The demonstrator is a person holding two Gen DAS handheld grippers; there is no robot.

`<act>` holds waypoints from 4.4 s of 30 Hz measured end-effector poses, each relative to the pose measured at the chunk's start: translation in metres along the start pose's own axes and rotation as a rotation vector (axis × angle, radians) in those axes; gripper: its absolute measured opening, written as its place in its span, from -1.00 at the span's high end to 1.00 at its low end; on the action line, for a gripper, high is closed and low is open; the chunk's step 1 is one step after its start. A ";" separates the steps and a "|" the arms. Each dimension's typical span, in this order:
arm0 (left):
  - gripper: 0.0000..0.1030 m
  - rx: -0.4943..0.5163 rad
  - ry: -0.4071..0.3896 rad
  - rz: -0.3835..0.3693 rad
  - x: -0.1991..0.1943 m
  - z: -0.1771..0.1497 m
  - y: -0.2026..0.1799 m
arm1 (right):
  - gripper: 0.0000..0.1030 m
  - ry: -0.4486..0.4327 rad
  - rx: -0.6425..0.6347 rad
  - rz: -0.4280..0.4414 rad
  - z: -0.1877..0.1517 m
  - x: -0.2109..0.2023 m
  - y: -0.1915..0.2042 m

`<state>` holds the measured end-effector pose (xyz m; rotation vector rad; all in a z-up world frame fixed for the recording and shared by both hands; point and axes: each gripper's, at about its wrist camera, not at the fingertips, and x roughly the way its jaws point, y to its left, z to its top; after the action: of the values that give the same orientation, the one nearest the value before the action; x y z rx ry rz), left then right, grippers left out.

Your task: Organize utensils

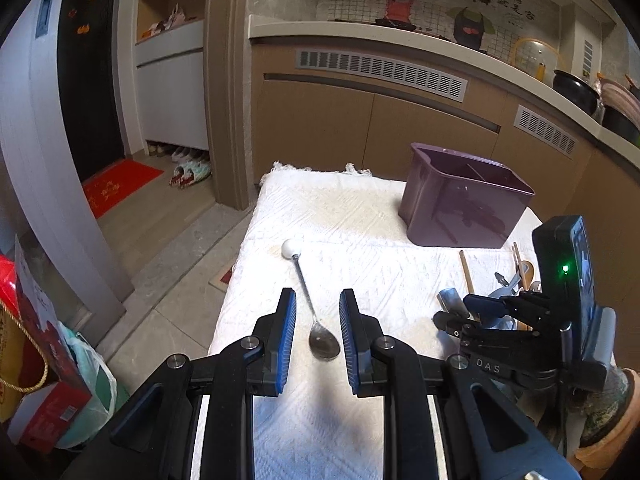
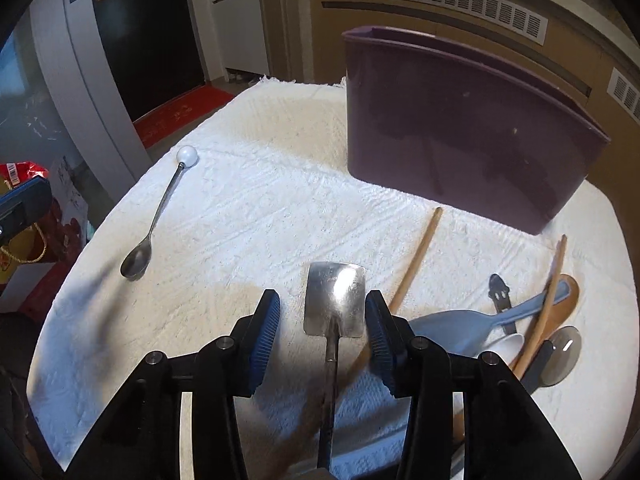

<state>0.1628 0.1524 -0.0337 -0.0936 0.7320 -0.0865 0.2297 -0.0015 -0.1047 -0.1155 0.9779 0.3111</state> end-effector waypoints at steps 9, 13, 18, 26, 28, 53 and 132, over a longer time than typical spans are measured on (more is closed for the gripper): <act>-0.24 -0.169 0.136 -0.006 0.013 0.007 0.048 | 0.14 0.017 -0.045 -0.031 0.000 0.003 0.006; -0.31 -0.110 0.202 -0.045 0.036 0.009 0.030 | 0.36 0.015 -0.064 -0.049 0.000 0.001 0.008; -0.29 -0.075 0.204 0.016 0.085 0.037 0.020 | 0.37 0.011 -0.064 -0.041 -0.005 -0.004 0.003; 0.06 -0.071 0.299 0.122 0.162 0.053 0.015 | 0.36 -0.001 -0.059 -0.020 -0.010 -0.007 -0.006; 0.22 -0.054 0.281 0.149 0.167 0.054 0.014 | 0.37 -0.002 -0.053 -0.008 -0.010 -0.007 -0.007; 0.63 0.199 -0.221 -0.032 -0.055 0.056 -0.108 | 0.37 -0.380 0.070 -0.054 -0.031 -0.171 -0.060; -0.33 0.340 0.351 -0.325 0.085 0.006 -0.179 | -0.10 -0.089 0.214 -0.017 -0.073 -0.091 -0.161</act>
<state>0.2213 -0.0348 -0.0650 0.1329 1.0377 -0.5460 0.1745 -0.1905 -0.0770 0.0849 0.9153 0.1926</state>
